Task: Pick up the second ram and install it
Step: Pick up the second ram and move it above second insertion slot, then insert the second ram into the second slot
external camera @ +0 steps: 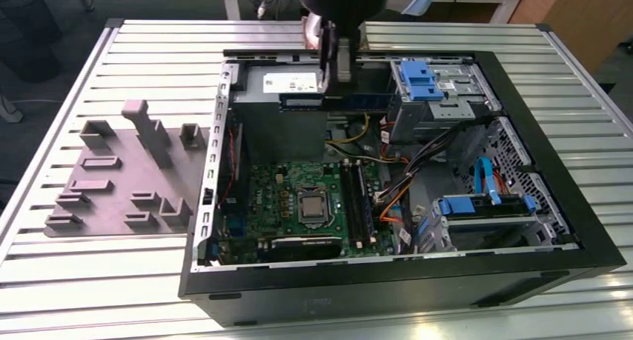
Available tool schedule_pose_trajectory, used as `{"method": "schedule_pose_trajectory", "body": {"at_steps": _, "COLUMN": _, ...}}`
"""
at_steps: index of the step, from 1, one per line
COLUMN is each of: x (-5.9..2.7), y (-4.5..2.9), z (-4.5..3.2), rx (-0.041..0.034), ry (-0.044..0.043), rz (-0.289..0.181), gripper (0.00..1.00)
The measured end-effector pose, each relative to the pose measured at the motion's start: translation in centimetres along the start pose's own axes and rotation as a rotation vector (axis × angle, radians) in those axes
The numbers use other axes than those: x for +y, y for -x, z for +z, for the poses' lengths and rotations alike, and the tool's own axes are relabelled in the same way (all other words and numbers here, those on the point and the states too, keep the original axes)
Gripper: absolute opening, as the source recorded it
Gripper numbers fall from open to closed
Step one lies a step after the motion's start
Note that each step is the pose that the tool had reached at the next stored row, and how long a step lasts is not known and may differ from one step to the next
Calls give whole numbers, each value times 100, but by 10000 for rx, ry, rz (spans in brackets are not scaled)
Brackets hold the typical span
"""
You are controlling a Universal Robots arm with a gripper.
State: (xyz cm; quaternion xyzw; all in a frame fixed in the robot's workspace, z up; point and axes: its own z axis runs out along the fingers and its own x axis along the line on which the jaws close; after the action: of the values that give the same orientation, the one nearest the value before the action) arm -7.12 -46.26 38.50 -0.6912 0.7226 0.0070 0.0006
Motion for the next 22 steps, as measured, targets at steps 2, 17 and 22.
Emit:
{"method": "schedule_pose_trajectory", "body": {"at_steps": 2, "x": -89, "y": 4, "z": -1, "rx": 1, "ry": 0, "rz": -1, "gripper": 14}}
{"method": "schedule_pose_trajectory", "body": {"at_steps": 17, "x": -557, "y": 25, "z": -5, "rx": 0, "ry": 0, "rz": -11, "gripper": 14}}
{"method": "schedule_pose_trajectory", "body": {"at_steps": 22, "x": -557, "y": 25, "z": -5, "rx": 0, "ry": 0, "rz": -22, "gripper": 14}}
